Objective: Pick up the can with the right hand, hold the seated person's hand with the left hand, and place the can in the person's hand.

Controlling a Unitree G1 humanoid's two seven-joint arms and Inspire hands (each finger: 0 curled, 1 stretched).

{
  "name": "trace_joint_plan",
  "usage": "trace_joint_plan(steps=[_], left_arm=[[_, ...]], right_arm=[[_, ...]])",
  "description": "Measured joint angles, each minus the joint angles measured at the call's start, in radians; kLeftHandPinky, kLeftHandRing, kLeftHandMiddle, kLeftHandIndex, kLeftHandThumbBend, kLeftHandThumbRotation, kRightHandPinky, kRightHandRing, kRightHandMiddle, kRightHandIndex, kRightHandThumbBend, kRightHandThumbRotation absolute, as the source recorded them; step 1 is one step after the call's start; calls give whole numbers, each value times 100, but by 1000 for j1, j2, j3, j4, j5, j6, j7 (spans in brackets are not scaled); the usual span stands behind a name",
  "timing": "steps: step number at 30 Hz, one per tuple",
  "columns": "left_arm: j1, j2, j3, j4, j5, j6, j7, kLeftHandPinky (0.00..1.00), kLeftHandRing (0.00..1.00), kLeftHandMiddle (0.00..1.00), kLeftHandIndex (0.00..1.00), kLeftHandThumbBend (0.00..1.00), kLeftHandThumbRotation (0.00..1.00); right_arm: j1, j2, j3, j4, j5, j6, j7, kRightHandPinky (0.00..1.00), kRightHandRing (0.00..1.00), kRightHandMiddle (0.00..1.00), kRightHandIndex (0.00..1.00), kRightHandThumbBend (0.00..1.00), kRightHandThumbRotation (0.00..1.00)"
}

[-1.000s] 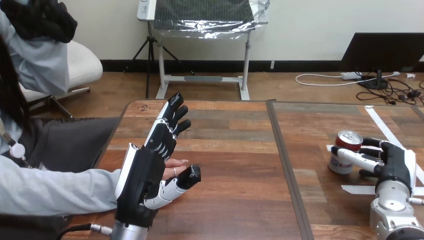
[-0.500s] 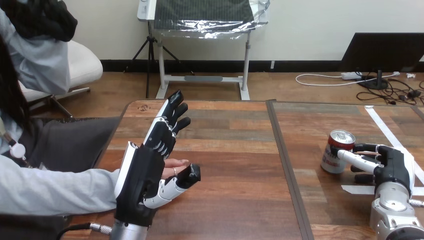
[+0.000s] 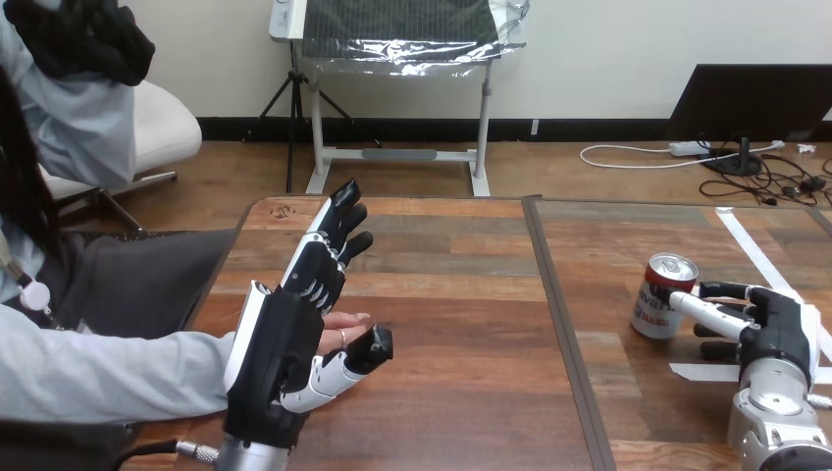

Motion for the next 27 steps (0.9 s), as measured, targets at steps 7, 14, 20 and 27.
trace_joint_plan(steps=[7, 14, 20, 27], left_arm=[[2, 0, 1, 0, -1, 0, -3, 90, 95, 96, 92, 100, 65], [2, 0, 1, 0, -3, 0, -8, 90, 95, 97, 92, 100, 64], [2, 0, 1, 0, -8, 3, -19, 90, 96, 97, 92, 100, 64], [2, 0, 1, 0, -7, 4, -23, 90, 95, 97, 92, 100, 64]], right_arm=[[0, 0, -4, 0, 6, -8, -6, 39, 44, 53, 52, 79, 0], [0, 0, -2, 0, 5, -9, -12, 40, 44, 53, 53, 78, 0], [0, 0, -2, 0, 5, -10, -13, 42, 45, 52, 53, 78, 0], [0, 0, 0, 0, 3, -10, -13, 44, 47, 53, 53, 78, 0]])
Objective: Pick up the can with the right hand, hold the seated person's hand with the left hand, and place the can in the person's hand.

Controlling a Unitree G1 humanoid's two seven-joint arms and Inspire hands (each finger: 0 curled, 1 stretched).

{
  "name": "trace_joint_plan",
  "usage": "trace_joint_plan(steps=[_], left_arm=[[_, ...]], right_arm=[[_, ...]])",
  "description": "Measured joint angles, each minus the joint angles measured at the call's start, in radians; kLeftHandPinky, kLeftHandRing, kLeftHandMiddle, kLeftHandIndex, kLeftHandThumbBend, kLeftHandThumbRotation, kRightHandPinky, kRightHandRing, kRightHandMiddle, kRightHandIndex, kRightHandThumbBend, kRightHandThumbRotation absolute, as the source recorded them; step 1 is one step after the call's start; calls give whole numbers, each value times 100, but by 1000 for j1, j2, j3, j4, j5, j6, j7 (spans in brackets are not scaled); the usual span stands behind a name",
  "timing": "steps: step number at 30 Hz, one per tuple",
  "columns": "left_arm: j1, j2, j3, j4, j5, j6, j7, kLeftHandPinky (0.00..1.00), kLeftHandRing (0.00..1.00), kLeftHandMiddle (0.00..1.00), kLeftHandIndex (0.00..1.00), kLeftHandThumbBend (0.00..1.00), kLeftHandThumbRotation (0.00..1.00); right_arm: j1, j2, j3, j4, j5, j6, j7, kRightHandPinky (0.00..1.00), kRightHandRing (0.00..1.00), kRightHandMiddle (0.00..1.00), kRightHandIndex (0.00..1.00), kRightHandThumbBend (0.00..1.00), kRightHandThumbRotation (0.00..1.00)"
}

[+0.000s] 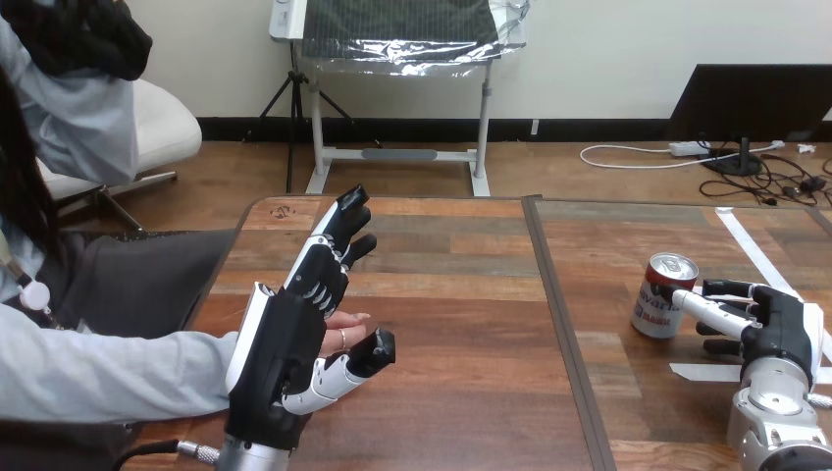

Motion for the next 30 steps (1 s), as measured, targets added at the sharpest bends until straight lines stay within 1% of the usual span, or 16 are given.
trace_joint_plan(steps=[4, 9, 13, 25, 30], left_arm=[[0, 0, 1, 0, 1, 1, 0, 90, 95, 96, 92, 100, 64], [0, 1, 2, 0, 0, 3, 0, 90, 95, 97, 92, 100, 64], [0, 1, 2, 0, 0, 4, 0, 90, 95, 97, 92, 100, 64], [-1, 3, 3, 0, -1, 5, -14, 90, 95, 97, 92, 100, 64], [-1, 3, 3, 0, -1, 7, -14, 90, 95, 97, 92, 100, 64]], right_arm=[[0, 0, 4, 0, -6, 0, 0, 46, 48, 53, 53, 78, 0], [0, 0, 9, 0, -12, 0, -2, 52, 50, 52, 54, 78, 0], [0, 0, 14, 0, -17, 0, -6, 54, 52, 53, 54, 78, 0], [0, 0, 22, 0, -25, 0, -16, 56, 54, 54, 54, 79, 0], [0, 0, 21, 0, -26, -4, -16, 53, 52, 53, 54, 78, 0]])
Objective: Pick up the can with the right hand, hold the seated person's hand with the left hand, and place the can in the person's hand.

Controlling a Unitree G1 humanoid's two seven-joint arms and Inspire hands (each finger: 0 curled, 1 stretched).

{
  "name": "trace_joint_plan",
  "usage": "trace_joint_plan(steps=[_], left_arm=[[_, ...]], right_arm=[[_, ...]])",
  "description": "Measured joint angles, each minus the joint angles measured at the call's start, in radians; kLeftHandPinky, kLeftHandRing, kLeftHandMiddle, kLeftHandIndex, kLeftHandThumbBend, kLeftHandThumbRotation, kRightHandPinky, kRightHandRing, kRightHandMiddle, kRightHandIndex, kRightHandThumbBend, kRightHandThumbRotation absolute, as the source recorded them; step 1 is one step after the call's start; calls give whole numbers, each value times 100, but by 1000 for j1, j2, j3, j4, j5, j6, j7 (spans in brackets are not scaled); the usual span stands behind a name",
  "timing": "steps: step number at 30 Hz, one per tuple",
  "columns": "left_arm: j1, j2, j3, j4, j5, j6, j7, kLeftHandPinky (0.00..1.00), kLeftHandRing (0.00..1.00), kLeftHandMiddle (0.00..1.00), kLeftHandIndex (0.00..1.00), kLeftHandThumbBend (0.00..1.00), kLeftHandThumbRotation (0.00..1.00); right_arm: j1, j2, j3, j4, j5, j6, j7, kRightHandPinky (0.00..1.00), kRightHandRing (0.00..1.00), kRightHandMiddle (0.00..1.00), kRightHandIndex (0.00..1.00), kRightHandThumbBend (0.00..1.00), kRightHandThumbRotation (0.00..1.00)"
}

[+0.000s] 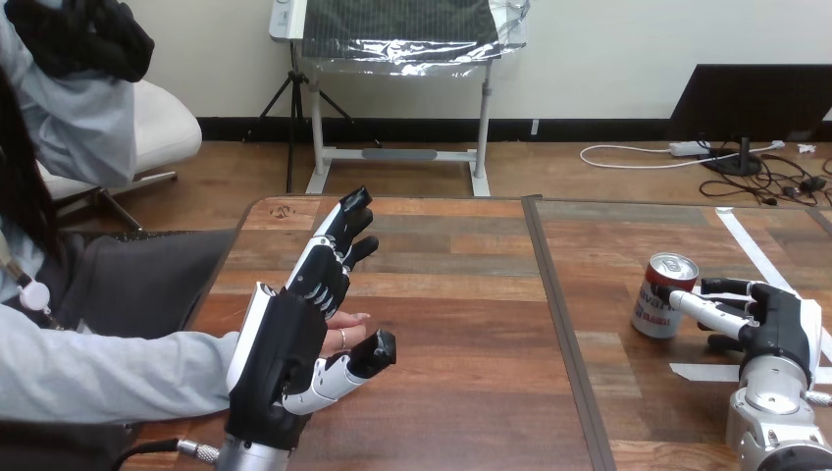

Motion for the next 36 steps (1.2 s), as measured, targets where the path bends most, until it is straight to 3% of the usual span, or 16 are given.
trace_joint_plan(steps=[10, 23, 36], left_arm=[[0, 0, 3, 0, 1, 6, 5, 89, 95, 96, 92, 100, 65], [-1, 1, 4, 0, 1, 13, 7, 90, 95, 97, 92, 100, 65], [-3, 1, 4, 0, 2, 14, 6, 90, 95, 96, 92, 100, 66]], right_arm=[[0, 1, 1, 0, -2, -20, -2, 55, 51, 52, 54, 79, 0], [0, 7, 2, -3, -3, -47, -15, 48, 48, 51, 54, 79, 0], [23, 26, 8, -48, -10, -97, -36, 48, 47, 52, 54, 78, 0]])
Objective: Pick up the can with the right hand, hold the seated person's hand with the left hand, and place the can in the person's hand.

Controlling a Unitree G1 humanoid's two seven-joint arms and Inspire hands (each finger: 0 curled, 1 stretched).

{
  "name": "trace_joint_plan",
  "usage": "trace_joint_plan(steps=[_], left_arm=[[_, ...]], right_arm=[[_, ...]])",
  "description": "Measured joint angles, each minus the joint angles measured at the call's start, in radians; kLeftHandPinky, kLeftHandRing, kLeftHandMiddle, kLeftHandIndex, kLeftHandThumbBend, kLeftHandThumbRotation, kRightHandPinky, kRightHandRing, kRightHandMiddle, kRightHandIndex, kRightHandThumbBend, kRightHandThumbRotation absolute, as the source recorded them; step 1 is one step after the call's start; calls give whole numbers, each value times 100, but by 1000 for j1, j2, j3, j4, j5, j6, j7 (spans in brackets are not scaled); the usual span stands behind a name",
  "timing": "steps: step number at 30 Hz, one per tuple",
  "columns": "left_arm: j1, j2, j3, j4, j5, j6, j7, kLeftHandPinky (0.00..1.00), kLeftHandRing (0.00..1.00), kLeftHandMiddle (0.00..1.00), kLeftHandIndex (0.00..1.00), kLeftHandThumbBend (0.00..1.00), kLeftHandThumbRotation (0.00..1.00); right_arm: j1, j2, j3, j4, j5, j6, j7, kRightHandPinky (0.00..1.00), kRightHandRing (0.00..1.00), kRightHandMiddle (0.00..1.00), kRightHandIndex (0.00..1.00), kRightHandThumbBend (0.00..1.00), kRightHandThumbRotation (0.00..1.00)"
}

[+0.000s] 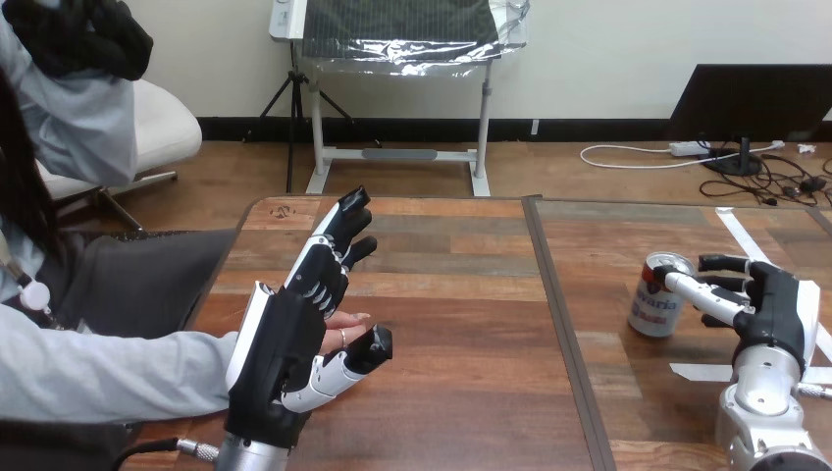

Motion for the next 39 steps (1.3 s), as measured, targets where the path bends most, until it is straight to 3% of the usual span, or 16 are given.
trace_joint_plan(steps=[14, 39], left_arm=[[-1, 0, 0, 1, 1, 0, 0, 90, 95, 97, 92, 100, 66], [-2, -1, 0, 4, 4, 0, 7, 90, 96, 97, 92, 100, 66]], right_arm=[[82, 10, 15, -108, -2, -76, -3, 44, 46, 51, 53, 78, 0], [355, 62, 12, -482, 3, -89, -5, 44, 45, 50, 53, 78, 0]])
